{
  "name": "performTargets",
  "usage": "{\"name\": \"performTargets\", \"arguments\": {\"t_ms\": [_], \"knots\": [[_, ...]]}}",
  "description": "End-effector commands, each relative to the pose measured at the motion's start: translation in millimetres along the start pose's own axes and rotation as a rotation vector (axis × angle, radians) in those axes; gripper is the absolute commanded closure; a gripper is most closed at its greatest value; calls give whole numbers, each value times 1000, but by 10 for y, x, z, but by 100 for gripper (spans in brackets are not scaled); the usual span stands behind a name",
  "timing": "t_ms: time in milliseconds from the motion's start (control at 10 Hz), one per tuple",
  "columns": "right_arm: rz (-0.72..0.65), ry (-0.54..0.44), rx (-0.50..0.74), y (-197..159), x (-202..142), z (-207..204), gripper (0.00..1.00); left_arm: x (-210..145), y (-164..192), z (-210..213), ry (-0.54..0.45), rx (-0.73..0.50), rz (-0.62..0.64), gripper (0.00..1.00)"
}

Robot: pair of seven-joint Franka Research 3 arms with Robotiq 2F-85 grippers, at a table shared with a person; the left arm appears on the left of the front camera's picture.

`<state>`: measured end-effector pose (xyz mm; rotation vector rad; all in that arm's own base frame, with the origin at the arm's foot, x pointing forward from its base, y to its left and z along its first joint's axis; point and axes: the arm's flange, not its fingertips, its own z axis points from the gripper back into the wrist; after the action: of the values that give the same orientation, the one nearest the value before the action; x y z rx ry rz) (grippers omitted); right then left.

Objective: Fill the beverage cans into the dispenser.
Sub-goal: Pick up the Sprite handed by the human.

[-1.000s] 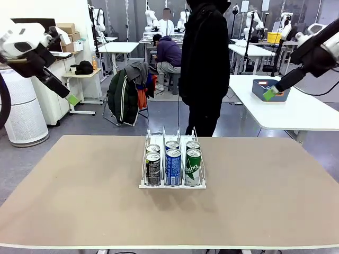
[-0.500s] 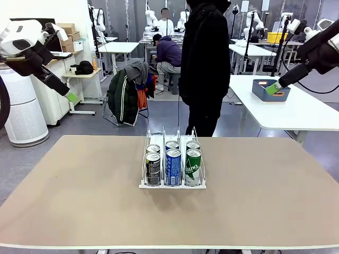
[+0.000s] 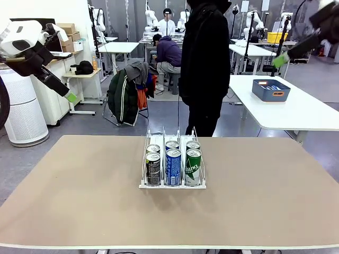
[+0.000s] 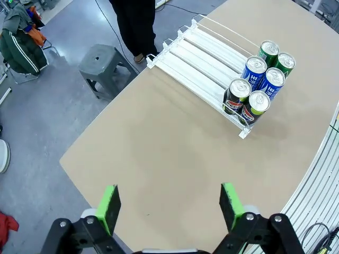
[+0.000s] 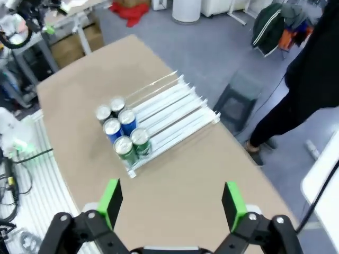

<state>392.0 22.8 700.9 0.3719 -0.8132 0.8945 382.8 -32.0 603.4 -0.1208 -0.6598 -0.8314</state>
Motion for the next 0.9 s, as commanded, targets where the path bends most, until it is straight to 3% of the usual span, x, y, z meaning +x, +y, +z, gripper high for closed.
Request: {"name": "performTargets", "arguments": {"t_ms": [0, 200, 800], "knots": [[27, -18, -52, -163, 100, 42, 0, -4, 52, 3, 3, -17, -15, 0], [7, -48, -101, -282, 206, 179, 0, -4, 52, 3, 3, -17, -15, 0], [-5, -62, -101, -320, 214, 296, 0, -4, 52, 3, 3, -17, -15, 0]]}}
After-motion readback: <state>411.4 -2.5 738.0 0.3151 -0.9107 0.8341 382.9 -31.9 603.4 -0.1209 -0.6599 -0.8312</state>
